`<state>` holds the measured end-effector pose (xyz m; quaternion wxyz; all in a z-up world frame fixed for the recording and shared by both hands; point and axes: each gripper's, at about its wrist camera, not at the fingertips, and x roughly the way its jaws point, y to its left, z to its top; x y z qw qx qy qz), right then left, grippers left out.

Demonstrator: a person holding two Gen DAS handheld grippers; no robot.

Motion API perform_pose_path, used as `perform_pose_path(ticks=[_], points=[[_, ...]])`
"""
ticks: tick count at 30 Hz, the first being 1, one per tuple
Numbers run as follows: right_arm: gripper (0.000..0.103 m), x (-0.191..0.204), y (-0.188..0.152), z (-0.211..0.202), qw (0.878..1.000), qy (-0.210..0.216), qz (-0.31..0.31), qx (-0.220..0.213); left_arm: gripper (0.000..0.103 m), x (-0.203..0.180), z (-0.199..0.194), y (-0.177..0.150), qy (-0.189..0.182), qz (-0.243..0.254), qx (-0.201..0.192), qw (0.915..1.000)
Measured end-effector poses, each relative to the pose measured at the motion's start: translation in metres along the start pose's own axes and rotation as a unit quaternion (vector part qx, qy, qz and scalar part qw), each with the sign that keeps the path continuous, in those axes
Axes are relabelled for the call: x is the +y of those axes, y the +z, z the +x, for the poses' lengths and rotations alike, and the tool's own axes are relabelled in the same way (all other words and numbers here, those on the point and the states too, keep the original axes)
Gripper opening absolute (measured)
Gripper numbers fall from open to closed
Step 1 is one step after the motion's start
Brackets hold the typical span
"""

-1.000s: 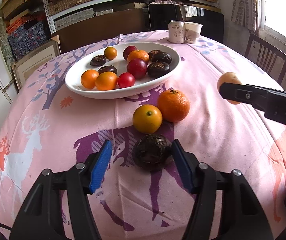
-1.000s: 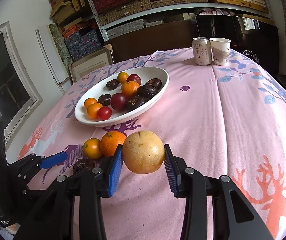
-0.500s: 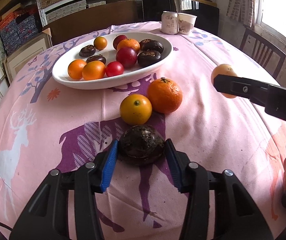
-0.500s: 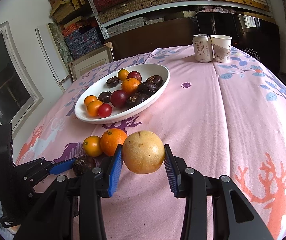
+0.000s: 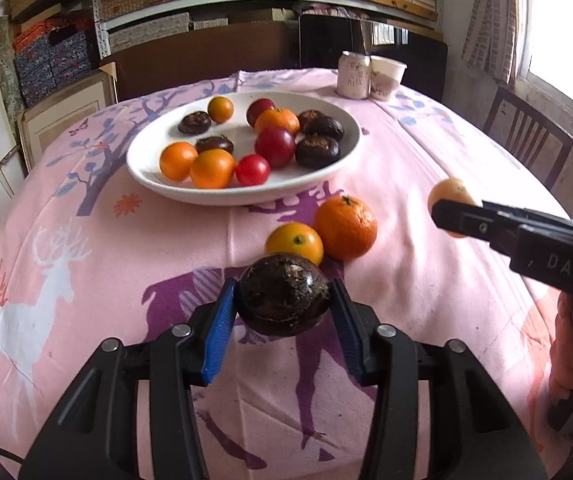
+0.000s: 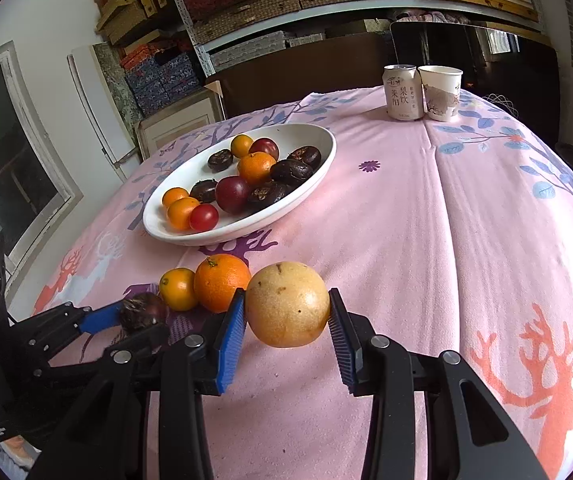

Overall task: Organize fruits
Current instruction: 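Place the dark brown fruit and pale pear on the plate, opening both grippers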

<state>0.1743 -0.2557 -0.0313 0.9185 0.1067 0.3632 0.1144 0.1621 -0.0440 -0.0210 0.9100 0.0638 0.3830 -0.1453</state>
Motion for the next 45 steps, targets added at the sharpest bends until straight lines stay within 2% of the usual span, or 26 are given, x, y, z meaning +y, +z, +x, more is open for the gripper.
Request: perform_pose_path(ticks=[3,6,12,16,20,23,26,28,29,33,39,45], points=[[0.041,-0.002,0.003,-0.003,1.000,-0.001,0.003,-0.011,0.046,0.018,-0.011,0.012,0.017,-0.028,-0.025,0.9992],[0.041,-0.004,0.012,-0.005,1.000,0.004,0.012,-0.015,0.046,0.040,-0.014,0.031,0.022,-0.063,-0.030,0.9973],[0.041,0.009,0.059,0.002,0.999,0.022,0.007,-0.026,0.046,0.073,-0.003,0.083,0.048,-0.092,-0.042,0.9938],[0.041,0.032,0.084,0.033,0.999,0.026,-0.018,-0.011,0.046,0.089,0.020,0.111,0.053,-0.110,-0.042,0.9916],[0.041,0.051,0.106,0.071,0.999,0.031,-0.034,0.001,0.046,0.098,0.056,0.128,0.049,-0.115,-0.023,0.9919],[0.041,0.063,0.118,0.097,0.998,0.041,-0.042,0.015,0.046,0.106,0.082,0.134,0.050,-0.120,-0.005,0.9916],[0.042,0.075,0.124,0.115,0.997,0.048,-0.060,0.021,0.046,0.115,0.099,0.138,0.033,-0.133,0.006,0.9906],[0.049,0.079,0.125,0.117,0.997,0.040,-0.072,0.006,0.046,0.119,0.105,0.139,0.026,-0.136,0.007,0.9904],[0.056,0.079,0.125,0.116,0.997,0.033,-0.076,-0.002,0.047,0.120,0.104,0.139,0.026,-0.137,0.002,0.9902],[0.059,0.070,0.128,0.107,0.997,0.037,-0.067,-0.010,0.051,0.120,0.097,0.140,0.023,-0.138,-0.008,0.9902],[0.059,0.062,0.128,0.080,0.997,0.048,-0.052,-0.028,0.052,0.112,0.072,0.138,0.044,-0.121,-0.027,0.9913],[0.060,0.048,0.105,0.042,0.997,0.050,-0.039,-0.042,0.052,0.094,0.042,0.102,0.050,-0.109,-0.026,0.9925]])
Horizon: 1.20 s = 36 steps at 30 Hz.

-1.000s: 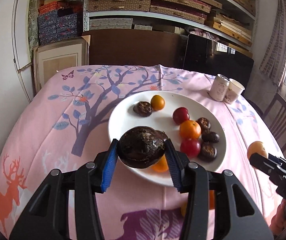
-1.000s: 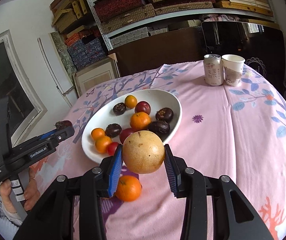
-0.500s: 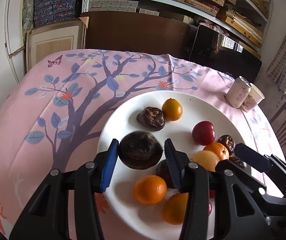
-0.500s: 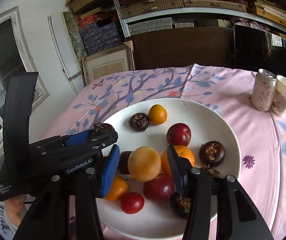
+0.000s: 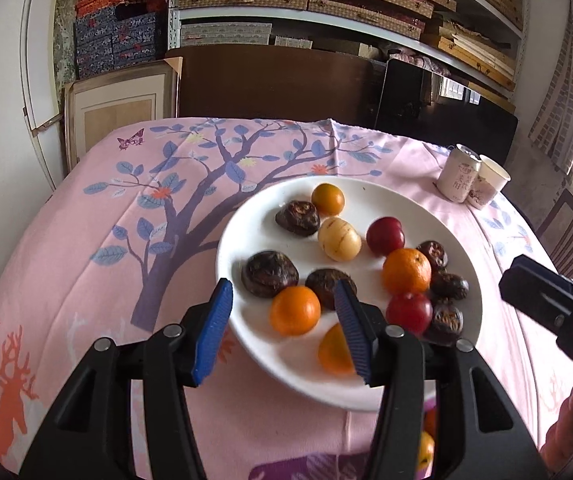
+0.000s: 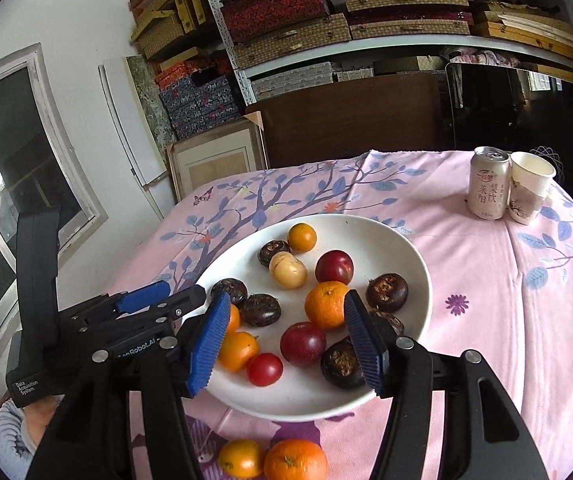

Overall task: Organize fruits
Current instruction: 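Place the dark brown fruit and pale pear on the plate, opening both grippers, then grasp a small orange with the left gripper while the right grasps a large orange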

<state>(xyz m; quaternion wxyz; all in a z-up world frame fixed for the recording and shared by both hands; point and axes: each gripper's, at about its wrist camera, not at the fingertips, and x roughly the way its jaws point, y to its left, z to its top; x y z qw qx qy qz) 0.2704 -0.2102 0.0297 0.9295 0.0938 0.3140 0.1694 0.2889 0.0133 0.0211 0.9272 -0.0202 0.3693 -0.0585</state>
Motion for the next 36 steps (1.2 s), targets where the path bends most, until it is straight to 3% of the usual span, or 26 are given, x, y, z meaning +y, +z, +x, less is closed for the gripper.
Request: perform_pose_path(ticks=[7,10,12,14,20,29,36], points=[[0.060,-0.029,-0.047,-0.037,0.999,-0.011,0.035,0.005,0.054,-0.019,-0.035,-0.063,0.007,0.023,0.003,0.9997],[0.066,-0.040,-0.057,-0.047,0.998,-0.020,0.051,-0.001,0.054,-0.029,-0.045,-0.081,0.010,0.037,0.004,0.9993],[0.069,-0.045,-0.057,-0.052,0.998,-0.024,0.063,-0.011,0.067,-0.038,-0.050,-0.090,0.015,0.053,0.001,0.9985],[0.070,-0.050,-0.057,-0.055,0.997,-0.026,0.074,-0.017,0.073,-0.046,-0.055,-0.097,0.020,0.070,-0.009,0.9973],[0.071,-0.053,-0.059,-0.051,0.996,-0.018,0.085,-0.004,0.073,-0.072,-0.051,-0.107,0.020,0.131,-0.011,0.9911],[0.071,-0.050,-0.060,-0.051,0.997,-0.022,0.079,0.000,0.073,-0.085,-0.034,-0.112,-0.006,0.159,0.015,0.9871],[0.071,-0.050,-0.061,-0.049,0.997,-0.025,0.078,0.003,0.058,-0.084,-0.022,-0.108,-0.043,0.151,0.039,0.9869]])
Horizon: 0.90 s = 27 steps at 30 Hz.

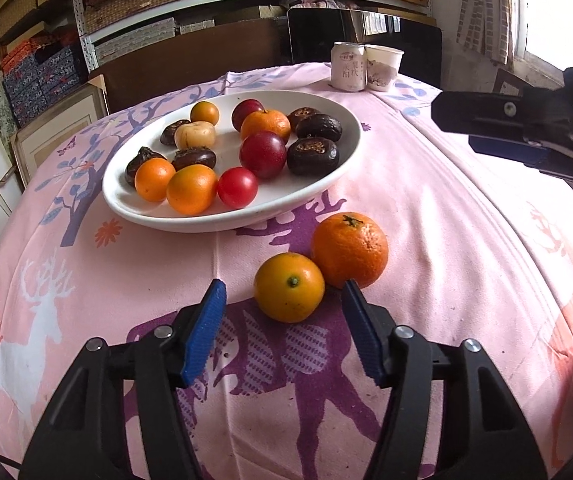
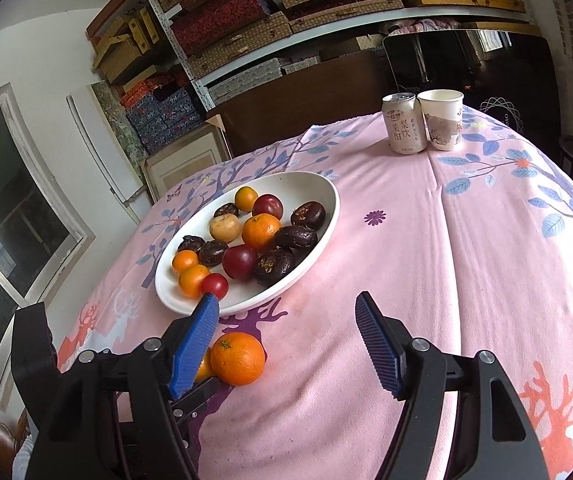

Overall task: Organize fruits
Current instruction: 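Grasp a small orange with the left gripper while the right grasps a large orange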

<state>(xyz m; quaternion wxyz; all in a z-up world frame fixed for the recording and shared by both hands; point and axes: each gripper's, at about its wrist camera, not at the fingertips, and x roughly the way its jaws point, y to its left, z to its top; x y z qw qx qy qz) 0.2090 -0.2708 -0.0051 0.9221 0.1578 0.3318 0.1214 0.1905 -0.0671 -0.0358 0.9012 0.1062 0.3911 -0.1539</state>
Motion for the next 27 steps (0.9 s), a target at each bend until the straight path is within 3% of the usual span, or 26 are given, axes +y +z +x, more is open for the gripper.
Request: perform_pose_path(ticks=[10,14,27], points=[[0.072,0.000,-0.003,0.007,1.000,-0.008,-0.003,0.011,0.058,0.003,0.004,0.004,-0.016,-0.001,-0.002,0.9999],[0.072,-0.001,-0.003,0.008,1.000,-0.010,-0.001,0.014,0.044,0.002,0.003,0.001,-0.025,0.003,0.002,0.9997],[0.072,0.001,-0.006,0.013,1.000,-0.014,-0.006,0.021,0.041,0.008,0.007,0.005,-0.023,-0.010,0.003,0.9997]])
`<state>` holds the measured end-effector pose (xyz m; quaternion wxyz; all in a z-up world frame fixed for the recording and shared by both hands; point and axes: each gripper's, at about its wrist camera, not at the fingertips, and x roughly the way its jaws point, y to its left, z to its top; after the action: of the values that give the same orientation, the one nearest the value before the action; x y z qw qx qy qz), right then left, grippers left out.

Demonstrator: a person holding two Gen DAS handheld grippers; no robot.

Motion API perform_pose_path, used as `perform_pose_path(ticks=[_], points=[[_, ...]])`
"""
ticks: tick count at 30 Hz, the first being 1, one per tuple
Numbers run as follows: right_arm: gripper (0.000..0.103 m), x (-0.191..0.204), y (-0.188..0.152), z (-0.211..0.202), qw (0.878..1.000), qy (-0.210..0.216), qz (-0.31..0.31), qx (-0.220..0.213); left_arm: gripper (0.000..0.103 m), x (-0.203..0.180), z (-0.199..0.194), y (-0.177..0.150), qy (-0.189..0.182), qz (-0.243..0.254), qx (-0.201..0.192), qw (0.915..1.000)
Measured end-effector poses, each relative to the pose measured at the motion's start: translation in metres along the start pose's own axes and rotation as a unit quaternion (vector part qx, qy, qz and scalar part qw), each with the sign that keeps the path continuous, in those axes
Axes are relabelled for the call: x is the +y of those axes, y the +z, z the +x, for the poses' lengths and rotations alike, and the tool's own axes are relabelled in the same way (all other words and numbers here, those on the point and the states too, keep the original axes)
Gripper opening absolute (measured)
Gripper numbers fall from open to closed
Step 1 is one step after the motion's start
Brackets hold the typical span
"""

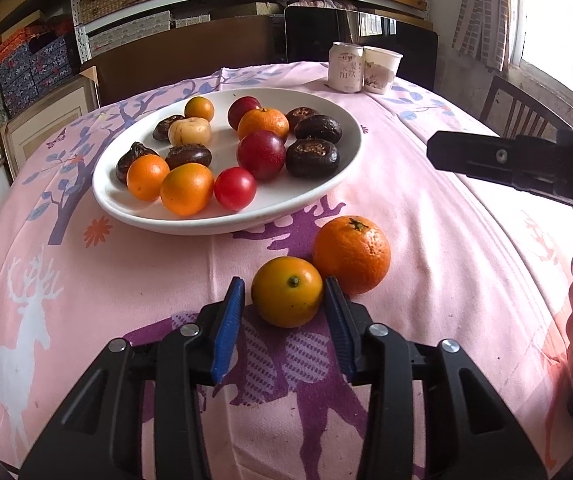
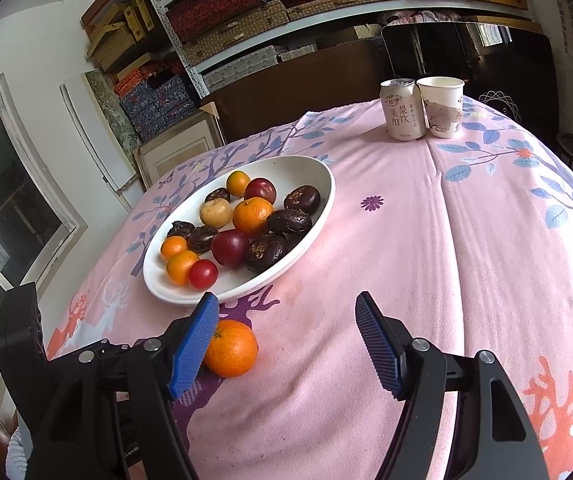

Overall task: Organize fruits
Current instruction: 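Grasp a small orange with the left gripper while the right grasps a large orange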

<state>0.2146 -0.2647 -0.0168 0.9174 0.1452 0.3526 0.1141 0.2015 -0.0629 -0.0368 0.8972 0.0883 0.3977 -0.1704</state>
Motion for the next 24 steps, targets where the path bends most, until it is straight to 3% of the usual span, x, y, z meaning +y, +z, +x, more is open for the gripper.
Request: perform_pose_path(ticks=[7,11,16,20,24], points=[[0.072,0.000,-0.002,0.005,1.000,-0.005,-0.002,0.010,0.036,0.007,0.003,0.002,-0.025,-0.013,0.004,0.9996],[0.072,0.001,-0.004,0.008,1.000,-0.001,-0.004,0.019,0.036,0.010,-0.005,-0.002,0.002,-0.013,0.001,0.9999],[0.072,0.016,-0.014,0.020,0.998,-0.005,-0.037,0.043,0.036,0.039,-0.017,-0.003,0.041,-0.061,-0.008,0.9973],[0.072,0.033,-0.026,0.029,0.995,-0.014,-0.082,0.061,0.036,0.056,-0.014,-0.004,0.050,-0.095,0.001,0.9942],[0.072,0.047,-0.036,0.038,0.990,-0.025,-0.120,0.074,0.036,0.052,-0.012,-0.005,0.056,-0.086,0.004,0.9948]])
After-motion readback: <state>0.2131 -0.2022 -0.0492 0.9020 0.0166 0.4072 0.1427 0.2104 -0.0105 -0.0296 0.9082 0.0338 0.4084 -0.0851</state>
